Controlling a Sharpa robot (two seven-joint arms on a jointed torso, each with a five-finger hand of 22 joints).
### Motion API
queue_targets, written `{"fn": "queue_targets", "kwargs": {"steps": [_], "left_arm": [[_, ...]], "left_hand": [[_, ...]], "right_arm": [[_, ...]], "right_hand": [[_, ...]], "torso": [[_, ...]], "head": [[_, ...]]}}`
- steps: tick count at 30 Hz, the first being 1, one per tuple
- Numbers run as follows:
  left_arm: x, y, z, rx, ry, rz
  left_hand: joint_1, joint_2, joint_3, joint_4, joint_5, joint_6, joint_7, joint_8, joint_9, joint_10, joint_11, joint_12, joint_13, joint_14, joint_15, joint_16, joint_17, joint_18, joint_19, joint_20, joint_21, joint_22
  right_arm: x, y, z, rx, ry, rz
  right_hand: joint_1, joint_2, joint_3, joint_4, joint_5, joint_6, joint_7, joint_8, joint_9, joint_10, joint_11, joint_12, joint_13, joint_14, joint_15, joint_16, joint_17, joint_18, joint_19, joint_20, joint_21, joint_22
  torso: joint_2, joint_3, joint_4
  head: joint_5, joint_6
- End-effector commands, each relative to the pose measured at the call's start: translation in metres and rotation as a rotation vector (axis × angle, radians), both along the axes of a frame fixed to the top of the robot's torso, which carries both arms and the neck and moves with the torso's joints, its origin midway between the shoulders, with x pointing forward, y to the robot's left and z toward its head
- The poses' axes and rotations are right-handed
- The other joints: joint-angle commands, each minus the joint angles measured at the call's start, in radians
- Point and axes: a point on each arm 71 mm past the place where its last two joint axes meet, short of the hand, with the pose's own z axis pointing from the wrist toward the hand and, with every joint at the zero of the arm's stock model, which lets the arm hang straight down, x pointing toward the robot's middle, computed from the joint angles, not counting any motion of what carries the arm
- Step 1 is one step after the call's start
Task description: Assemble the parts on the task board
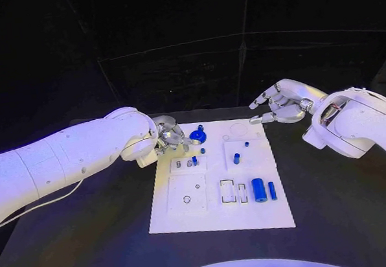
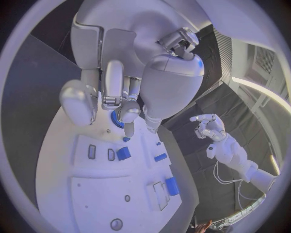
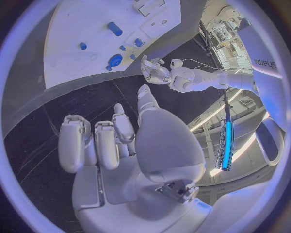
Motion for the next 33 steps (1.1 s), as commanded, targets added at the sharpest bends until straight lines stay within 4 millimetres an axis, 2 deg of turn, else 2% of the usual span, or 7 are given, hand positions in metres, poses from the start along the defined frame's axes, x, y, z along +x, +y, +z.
{"fn": "queue_targets", "kwargs": {"steps": [1,3,10,14,19,26,33], "left_arm": [[0.001,-0.002,-0.002,0.145,0.010,-0.041],[0.002,-0.006,-0.002,0.158,0.009,-0.052],[0.004,-0.013,-0.004,0.189,0.017,-0.075],[0.004,-0.017,-0.006,0.201,0.024,-0.085],[0.006,-0.020,-0.008,0.213,0.036,-0.096],[0.006,-0.024,-0.010,0.226,0.053,-0.114],[0.006,-0.028,-0.010,0.230,0.063,-0.129]], "left_hand": [[0.007,0.007,-0.018,0.001,0.000,-0.018,-0.004,0.040,0.034,0.013,-0.002,0.021,0.021,0.106,-0.009,0.003,0.263,-0.013,0.026,-0.011,0.021,0.027],[0.004,0.009,-0.027,0.003,0.000,-0.024,-0.006,0.061,0.051,0.015,-0.005,0.028,0.028,0.106,-0.011,0.003,0.263,-0.015,0.026,-0.011,0.031,0.040],[-0.001,0.012,-0.039,0.005,0.000,-0.036,-0.007,0.082,0.071,0.020,-0.007,0.041,0.040,0.106,-0.011,0.003,0.263,-0.017,0.026,-0.012,0.046,0.060],[-0.003,0.012,-0.042,0.005,0.000,-0.039,-0.008,0.085,0.075,0.021,-0.007,0.043,0.043,0.106,-0.011,0.003,0.263,-0.018,0.026,-0.012,0.049,0.064],[-0.005,0.012,-0.046,0.005,0.000,-0.042,-0.008,0.090,0.080,0.020,-0.007,0.043,0.042,0.106,-0.011,0.003,0.263,-0.018,0.025,-0.012,0.051,0.067],[-0.006,0.014,-0.048,0.005,0.000,-0.045,-0.008,0.094,0.084,0.021,-0.007,0.045,0.044,0.106,-0.012,0.003,0.263,-0.018,0.025,-0.012,0.052,0.069],[0.009,0.018,-0.047,-0.004,0.000,-0.053,-0.008,0.103,0.094,0.018,-0.007,0.046,0.044,0.106,-0.012,0.003,0.263,-0.018,0.022,-0.012,0.052,0.069]], "right_arm": [[0.002,-0.001,-0.002,-0.015,0.036,-0.039],[0.002,-0.001,-0.002,-0.018,0.039,-0.044],[0.003,0.000,-0.003,-0.022,0.045,-0.052],[0.003,0.000,-0.003,-0.024,0.048,-0.055],[0.003,0.001,-0.003,-0.027,0.053,-0.056],[0.004,0.002,-0.004,-0.029,0.058,-0.057],[0.005,0.004,-0.004,-0.028,0.058,-0.054]], "right_hand": [[-0.013,-0.006,-0.016,0.013,0.009,-0.002,0.002,0.004,-0.002,-0.004,-0.001,-0.003,-0.002,0.053,-0.008,-0.006,0.039,0.000,-0.006,0.002,-0.007,-0.003],[-0.014,-0.007,-0.018,0.015,0.010,-0.002,0.002,0.005,-0.002,-0.004,-0.001,-0.003,-0.002,0.053,-0.008,-0.006,0.039,0.001,-0.006,0.002,-0.007,-0.004],[-0.015,-0.008,-0.022,0.020,0.013,-0.002,0.001,0.005,-0.001,-0.003,-0.001,-0.003,-0.002,0.053,-0.008,-0.008,0.037,0.001,-0.007,0.002,-0.009,-0.006],[-0.015,-0.008,-0.023,0.021,0.014,-0.002,0.001,0.005,-0.001,-0.004,-0.001,-0.003,-0.002,0.053,-0.008,-0.008,0.036,0.001,-0.007,0.002,-0.009,-0.007],[-0.015,-0.009,-0.026,0.026,0.018,-0.005,0.002,0.004,-0.002,-0.009,-0.001,-0.010,-0.009,0.052,-0.008,-0.010,0.034,0.002,-0.009,0.002,-0.011,-0.011],[-0.013,-0.009,-0.029,0.033,0.023,-0.010,0.003,0.002,-0.003,-0.012,0.000,-0.014,-0.014,0.052,-0.007,-0.012,0.031,0.003,-0.010,0.002,-0.013,-0.014],[-0.010,-0.011,-0.032,0.038,0.026,-0.015,0.004,-0.001,-0.003,-0.015,0.001,-0.017,-0.018,0.052,-0.007,-0.014,0.030,0.003,-0.012,0.002,-0.015,-0.018]], "torso": [[0.002,-0.0007,-0.0013],[0.002,-0.0009,-0.0006],[0.003,-0.0014,-0.0001],[0.004,-0.0014,0.0014],[0.004,-0.0030,-0.0003],[0.005,-0.0022,0.0016],[0.005,-0.0019,0.0017]], "head": [[0.002,0.000],[0.000,0.000],[0.000,-0.003],[-0.001,-0.002],[-0.001,-0.004],[-0.003,-0.011],[0.002,-0.014]]}}
